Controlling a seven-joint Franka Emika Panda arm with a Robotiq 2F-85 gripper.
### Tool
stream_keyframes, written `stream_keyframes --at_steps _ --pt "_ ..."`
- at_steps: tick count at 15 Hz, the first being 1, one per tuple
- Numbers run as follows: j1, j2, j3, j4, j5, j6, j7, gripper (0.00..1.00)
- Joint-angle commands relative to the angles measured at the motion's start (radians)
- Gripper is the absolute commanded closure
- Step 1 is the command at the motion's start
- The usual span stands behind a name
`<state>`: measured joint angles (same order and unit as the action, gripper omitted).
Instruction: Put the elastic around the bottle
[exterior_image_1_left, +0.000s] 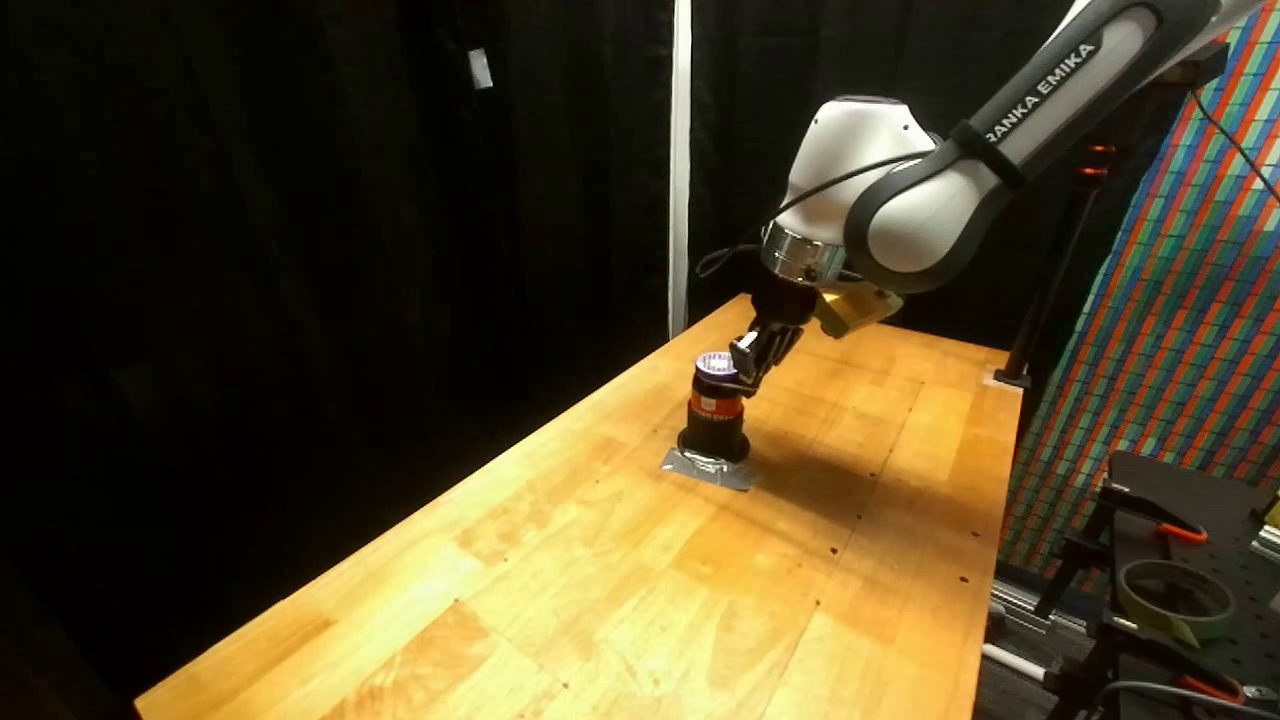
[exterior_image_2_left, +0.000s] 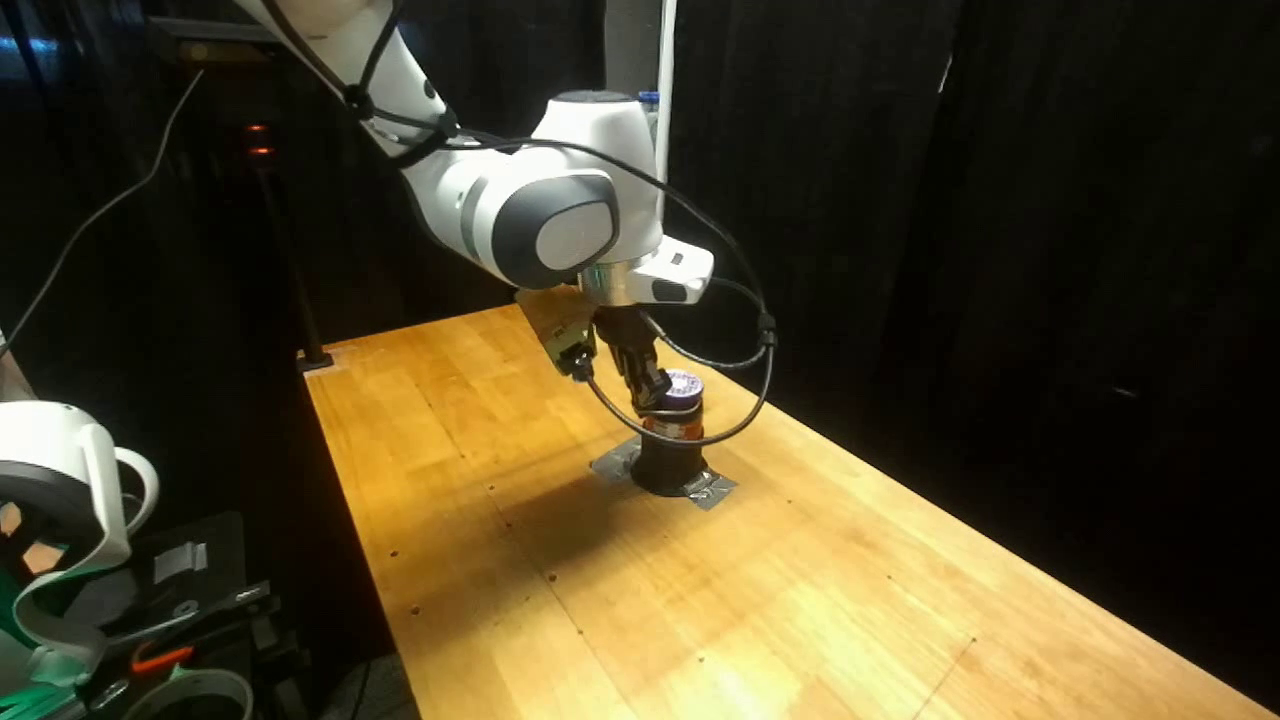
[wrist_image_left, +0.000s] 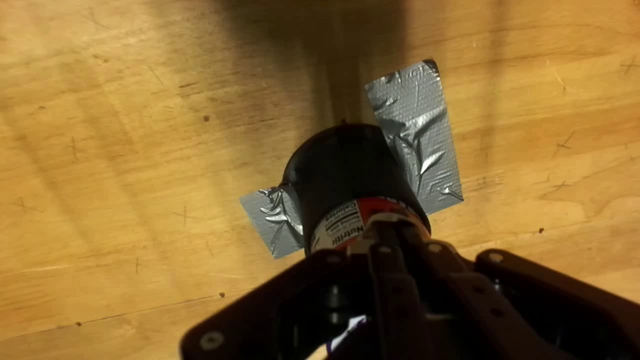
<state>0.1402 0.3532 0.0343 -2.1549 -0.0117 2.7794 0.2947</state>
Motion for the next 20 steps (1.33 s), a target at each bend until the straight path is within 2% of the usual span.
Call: stream_keyframes --at_steps 1,5,8,9,11,12,13,15,16,17,19,20 --pt "0.014 -0.066 -0.011 -0.141 0.025 0.22 0.026 0.94" --pt "0.009 -0.071 -0.014 -0.26 0.014 0.514 0.059 0.93" --pt "-0.038 -0.06 0.047 -0.332 0.074 0.755 0.005 0.93" --pt "-0.058 -0.053 0.057 -0.356 0.006 0.837 0.061 0.94" --pt "-0.1 -0.032 0.087 -0.391 -0.07 1.0 0.088 0.93" --pt "-0.11 -0.017 0.089 -0.402 -0.108 1.077 0.093 0.93" --pt "-0.144 0.004 0.119 -0.412 -0.128 1.148 0.072 0.94" --pt "-0.173 0.033 0.123 -0.428 -0.213 1.242 0.077 0.93" --pt "-0.196 0.029 0.131 -0.435 -0.261 1.22 0.102 0.92" --pt "-0.228 0.018 0.143 -0.446 -0.33 1.176 0.143 0.68" --pt "-0.31 -0.035 0.176 -0.467 -0.501 0.998 0.247 0.64" --pt "-0.335 -0.06 0.178 -0.471 -0.59 0.92 0.312 0.58"
